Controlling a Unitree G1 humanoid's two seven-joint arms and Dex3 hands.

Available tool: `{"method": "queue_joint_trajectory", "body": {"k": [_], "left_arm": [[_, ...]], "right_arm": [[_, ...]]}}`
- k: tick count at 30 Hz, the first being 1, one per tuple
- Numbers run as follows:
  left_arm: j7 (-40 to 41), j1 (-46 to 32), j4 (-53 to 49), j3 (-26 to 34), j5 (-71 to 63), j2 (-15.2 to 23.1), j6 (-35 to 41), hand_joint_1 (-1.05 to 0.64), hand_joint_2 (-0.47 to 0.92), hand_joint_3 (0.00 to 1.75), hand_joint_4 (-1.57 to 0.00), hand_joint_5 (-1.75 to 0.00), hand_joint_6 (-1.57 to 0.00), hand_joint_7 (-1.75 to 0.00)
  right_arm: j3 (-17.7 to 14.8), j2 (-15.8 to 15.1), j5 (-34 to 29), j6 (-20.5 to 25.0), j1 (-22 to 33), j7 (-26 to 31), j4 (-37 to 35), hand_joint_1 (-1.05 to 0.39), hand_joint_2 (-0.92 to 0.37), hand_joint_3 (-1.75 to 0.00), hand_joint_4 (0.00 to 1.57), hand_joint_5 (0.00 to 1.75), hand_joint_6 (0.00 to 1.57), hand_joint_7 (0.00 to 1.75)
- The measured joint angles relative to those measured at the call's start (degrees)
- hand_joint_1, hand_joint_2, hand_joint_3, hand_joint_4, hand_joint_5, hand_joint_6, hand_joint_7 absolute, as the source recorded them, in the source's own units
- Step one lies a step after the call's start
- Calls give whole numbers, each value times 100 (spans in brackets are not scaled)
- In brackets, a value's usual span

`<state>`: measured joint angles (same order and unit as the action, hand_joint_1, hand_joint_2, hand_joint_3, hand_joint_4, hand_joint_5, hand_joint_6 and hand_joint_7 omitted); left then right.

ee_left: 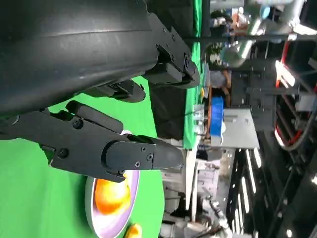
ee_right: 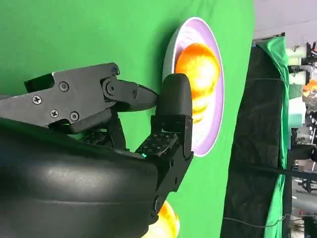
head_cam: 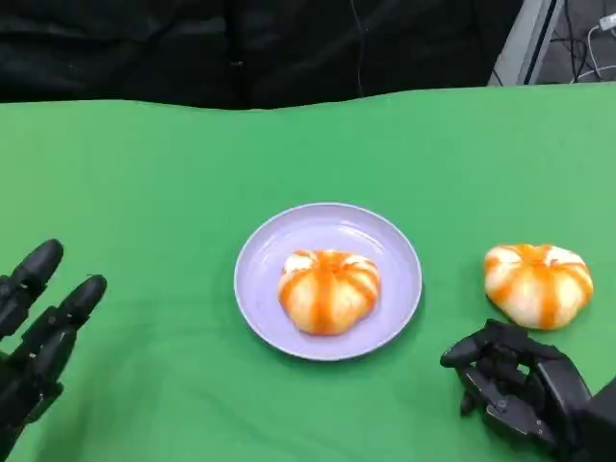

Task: Grasp the bread from the table and place it into the plate.

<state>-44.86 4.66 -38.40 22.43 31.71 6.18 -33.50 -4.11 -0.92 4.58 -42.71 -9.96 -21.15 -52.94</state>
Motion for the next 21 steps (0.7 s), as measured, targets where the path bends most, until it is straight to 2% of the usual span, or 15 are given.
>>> {"method": "queue_joint_trajectory", "body": {"k": [9, 12, 14, 16, 17, 19, 21], "left_arm": [[7, 3, -323, 47, -43, -135, -212, -40, 92, 30, -62, -4, -52, -3], [9, 22, -384, 47, -90, -150, -272, -24, 92, 27, -66, -4, -56, -4], [27, 53, -582, 33, -233, -150, -402, -21, 92, 26, -67, -4, -57, -4], [54, 65, -743, 19, -300, -156, -442, 7, 92, 34, -66, -3, -60, -4], [54, 76, -802, 11, -324, -156, -446, 11, 92, 35, -66, -3, -60, -4], [54, 123, -874, -10, -363, -156, -448, 18, 92, 51, -66, -2, -62, -3], [54, 168, -905, -33, -423, -156, -448, 19, 92, 54, -66, -1, -62, -3]], "right_arm": [[-27, -52, 90, 23, -22, -132, -37, -26, -92, -45, 65, 175, 73, 110], [-42, -56, 95, 23, -28, -152, -50, -26, -92, -45, 65, 175, 73, 110], [-45, -58, 95, 24, -31, -151, -52, -26, -92, -45, 65, 175, 73, 110], [-46, -60, 93, 26, -31, -147, -52, -26, -92, -45, 64, 175, 73, 110], [-46, -62, 91, 28, -31, -140, -51, -27, -92, -45, 64, 175, 73, 110], [-46, -65, 87, 33, -31, -122, -50, -26, -92, -45, 64, 175, 73, 110], [-45, -65, 87, 35, -31, -120, -50, -26, -92, -46, 64, 175, 73, 110]]}}
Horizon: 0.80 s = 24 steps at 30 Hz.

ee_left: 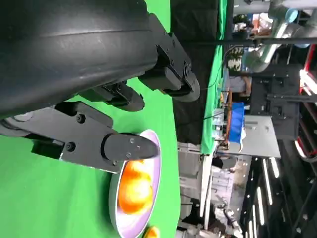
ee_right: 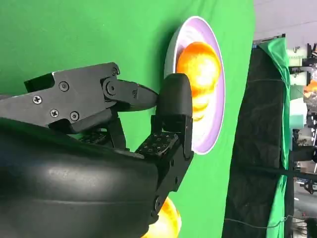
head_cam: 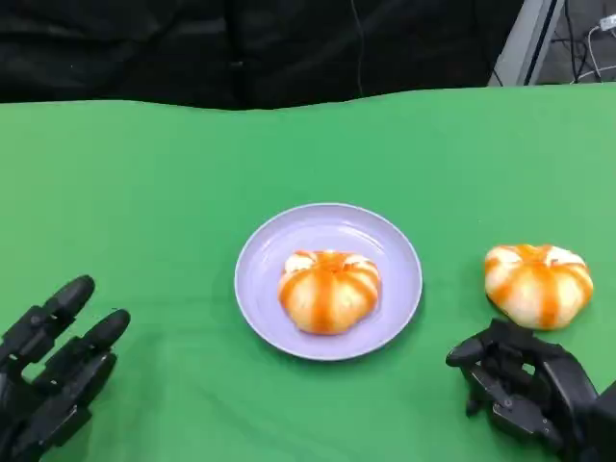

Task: Grasp the bread from the table and place it into the plate.

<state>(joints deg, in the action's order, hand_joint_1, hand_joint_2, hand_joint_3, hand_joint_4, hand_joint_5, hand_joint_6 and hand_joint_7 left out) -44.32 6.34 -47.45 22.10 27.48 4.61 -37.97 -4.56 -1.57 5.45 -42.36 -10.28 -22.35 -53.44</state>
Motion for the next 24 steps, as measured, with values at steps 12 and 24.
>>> {"method": "queue_joint_trajectory", "body": {"k": [12, 24], "left_arm": [[211, 49, -102, -101, -332, 1, -151, 20, 92, 55, -67, -1, -67, -3], [1436, 135, -472, -251, -1343, 68, -1225, 11, 65, 102, -103, -130, -103, -117]], "right_arm": [[-21, 0, 23, 24, 0, -15, 5, -27, -92, -45, 65, 175, 73, 110], [-32, 0, 22, 27, -1, -19, 5, -26, -92, -45, 65, 175, 73, 110]]}}
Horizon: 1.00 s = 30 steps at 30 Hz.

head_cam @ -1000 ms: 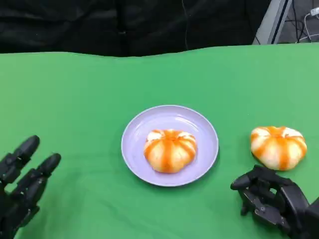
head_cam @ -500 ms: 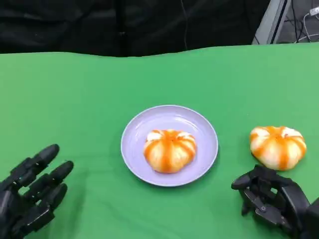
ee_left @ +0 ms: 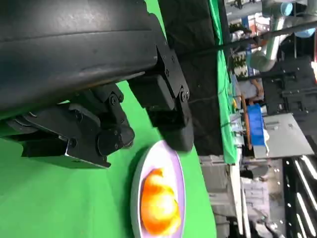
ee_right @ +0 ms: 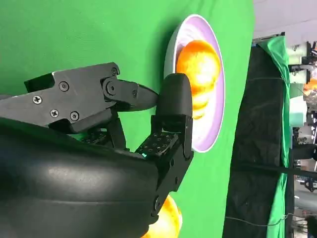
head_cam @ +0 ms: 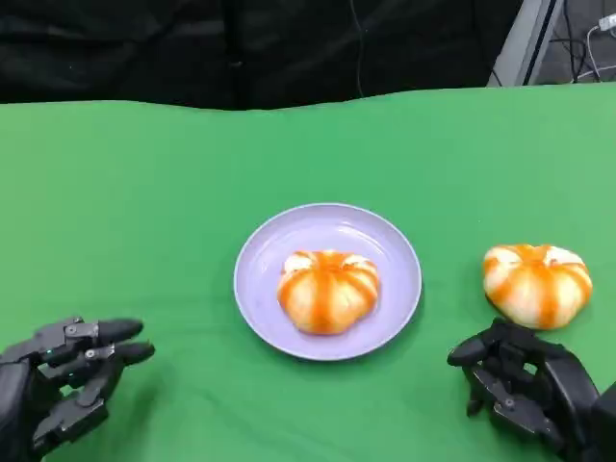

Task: Grasp the bread from the table and place it into the plate.

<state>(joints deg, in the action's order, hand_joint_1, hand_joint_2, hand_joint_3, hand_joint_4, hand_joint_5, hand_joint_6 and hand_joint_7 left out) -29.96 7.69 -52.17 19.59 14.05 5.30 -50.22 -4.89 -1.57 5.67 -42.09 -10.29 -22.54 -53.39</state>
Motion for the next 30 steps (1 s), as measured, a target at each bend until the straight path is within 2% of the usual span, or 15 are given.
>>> {"method": "queue_joint_trajectory", "body": {"k": [16, 21, 30], "left_arm": [[489, 166, -429, -110, -202, 127, -284, 9, 52, 125, -99, -154, -97, -135], [600, 170, -506, -96, -195, 147, -285, 10, 52, 127, -96, -161, -94, -140], [599, 170, -503, -92, -96, 151, -285, 9, 54, 122, -98, -159, -94, -140]], "right_arm": [[-31, 0, 6, 3, -37, -18, -48, -26, -92, -46, 66, 175, 73, 111], [-34, 0, 7, 5, -38, -6, -47, -27, -92, -45, 65, 175, 73, 111], [-34, 0, 8, 6, -37, -7, -44, -26, -92, -45, 65, 175, 72, 111]]}}
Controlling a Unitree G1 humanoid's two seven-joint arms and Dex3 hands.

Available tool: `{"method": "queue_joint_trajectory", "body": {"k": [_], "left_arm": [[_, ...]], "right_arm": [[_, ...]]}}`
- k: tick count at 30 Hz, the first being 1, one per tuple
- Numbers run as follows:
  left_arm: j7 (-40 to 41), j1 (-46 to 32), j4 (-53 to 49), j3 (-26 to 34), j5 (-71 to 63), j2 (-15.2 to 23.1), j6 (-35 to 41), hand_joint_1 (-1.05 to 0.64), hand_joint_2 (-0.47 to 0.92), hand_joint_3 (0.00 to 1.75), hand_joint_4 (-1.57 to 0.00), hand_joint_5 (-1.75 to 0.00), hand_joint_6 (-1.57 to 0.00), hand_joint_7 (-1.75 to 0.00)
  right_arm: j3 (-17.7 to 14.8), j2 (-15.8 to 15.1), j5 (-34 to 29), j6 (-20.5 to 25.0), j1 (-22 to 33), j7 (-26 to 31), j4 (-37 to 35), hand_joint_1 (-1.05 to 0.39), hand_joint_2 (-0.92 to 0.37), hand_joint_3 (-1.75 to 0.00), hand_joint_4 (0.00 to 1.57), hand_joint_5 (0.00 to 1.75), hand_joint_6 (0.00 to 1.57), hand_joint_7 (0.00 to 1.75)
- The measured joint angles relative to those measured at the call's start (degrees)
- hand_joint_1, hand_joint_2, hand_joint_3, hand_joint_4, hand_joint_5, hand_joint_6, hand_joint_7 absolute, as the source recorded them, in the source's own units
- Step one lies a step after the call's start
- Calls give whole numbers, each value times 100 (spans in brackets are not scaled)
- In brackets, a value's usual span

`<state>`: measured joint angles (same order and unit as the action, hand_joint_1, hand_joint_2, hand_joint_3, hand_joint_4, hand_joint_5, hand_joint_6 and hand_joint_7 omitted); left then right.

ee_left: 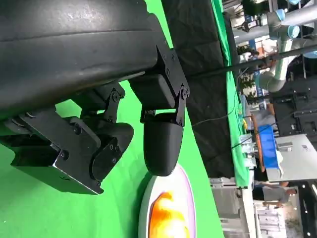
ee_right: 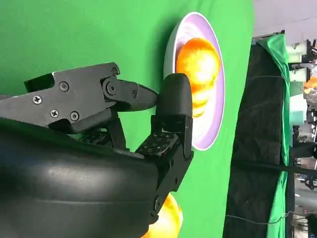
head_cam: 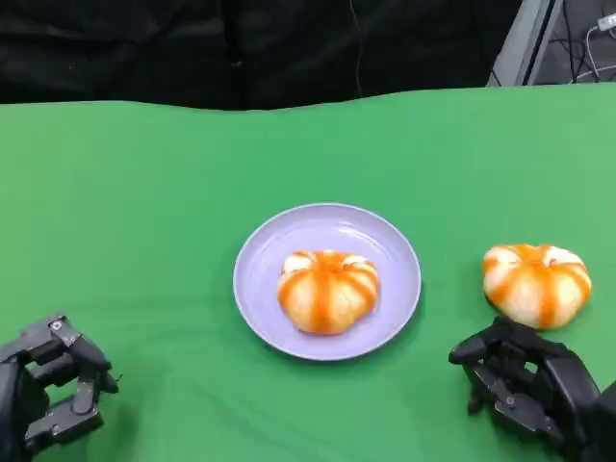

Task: Grasp the bread from the table and place it into the plate.

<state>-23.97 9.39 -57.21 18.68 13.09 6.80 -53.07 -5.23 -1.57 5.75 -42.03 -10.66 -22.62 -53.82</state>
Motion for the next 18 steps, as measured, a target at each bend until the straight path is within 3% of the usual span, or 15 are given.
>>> {"method": "queue_joint_trajectory", "body": {"k": [18], "left_arm": [[-1, -23, 161, -1, 65, 11, 5, 9, 53, 123, -98, -161, -94, -140]], "right_arm": [[-7, -3, 3, 8, 35, -5, 47, -26, -92, -45, 64, 175, 73, 110]]}}
